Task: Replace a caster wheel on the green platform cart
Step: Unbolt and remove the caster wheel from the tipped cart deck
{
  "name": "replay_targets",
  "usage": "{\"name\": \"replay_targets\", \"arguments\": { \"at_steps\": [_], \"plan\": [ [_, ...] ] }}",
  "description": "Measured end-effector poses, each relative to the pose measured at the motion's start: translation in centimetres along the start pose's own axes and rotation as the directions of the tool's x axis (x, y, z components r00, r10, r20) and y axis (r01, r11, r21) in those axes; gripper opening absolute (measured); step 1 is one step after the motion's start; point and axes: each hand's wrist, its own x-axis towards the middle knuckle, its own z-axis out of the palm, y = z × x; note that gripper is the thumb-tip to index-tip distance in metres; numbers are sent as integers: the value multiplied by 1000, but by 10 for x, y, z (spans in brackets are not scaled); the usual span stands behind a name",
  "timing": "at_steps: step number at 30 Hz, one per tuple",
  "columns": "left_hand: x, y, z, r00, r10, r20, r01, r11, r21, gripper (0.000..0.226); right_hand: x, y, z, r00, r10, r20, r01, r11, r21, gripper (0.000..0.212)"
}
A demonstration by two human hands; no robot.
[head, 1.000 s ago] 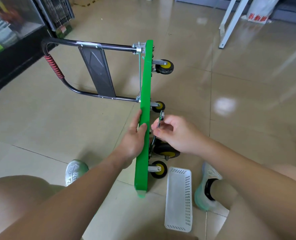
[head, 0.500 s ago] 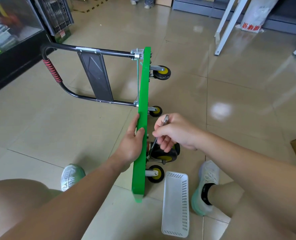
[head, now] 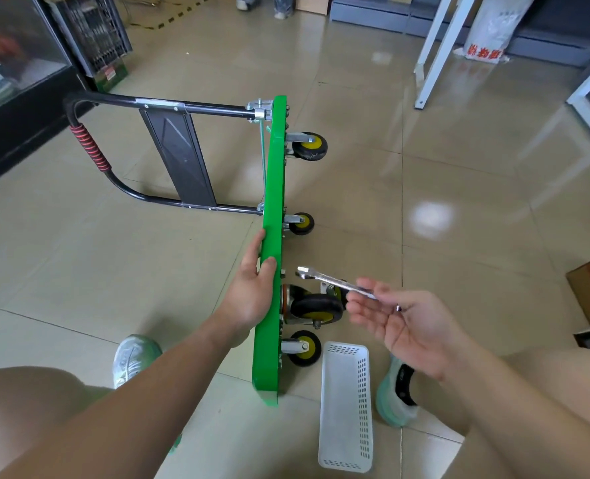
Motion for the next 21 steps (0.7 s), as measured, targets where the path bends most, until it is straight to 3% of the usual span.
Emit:
{"name": "replay_targets", "arguments": {
  "at_steps": [5,11,15,21],
  "plan": [
    [2,-2,0,1000,15,-2,-15,1000,-16,51,-18,32,-6,995,102,20,-103,990,100,43],
    [-1,-6,-2,1000,2,15,-1,999,-48,52,-23,59,1,986,153,71,-160,982,103,51],
    [-11,-8,-4,998,-27,48,29,998,-58,54,-28,67,7,954,262,144,-262,965,-23,35],
    [-34,-13,-11,991,-62,122,72,994,-85,56,-34,87,16,923,382,49,-375,920,-118,15]
  ]
}}
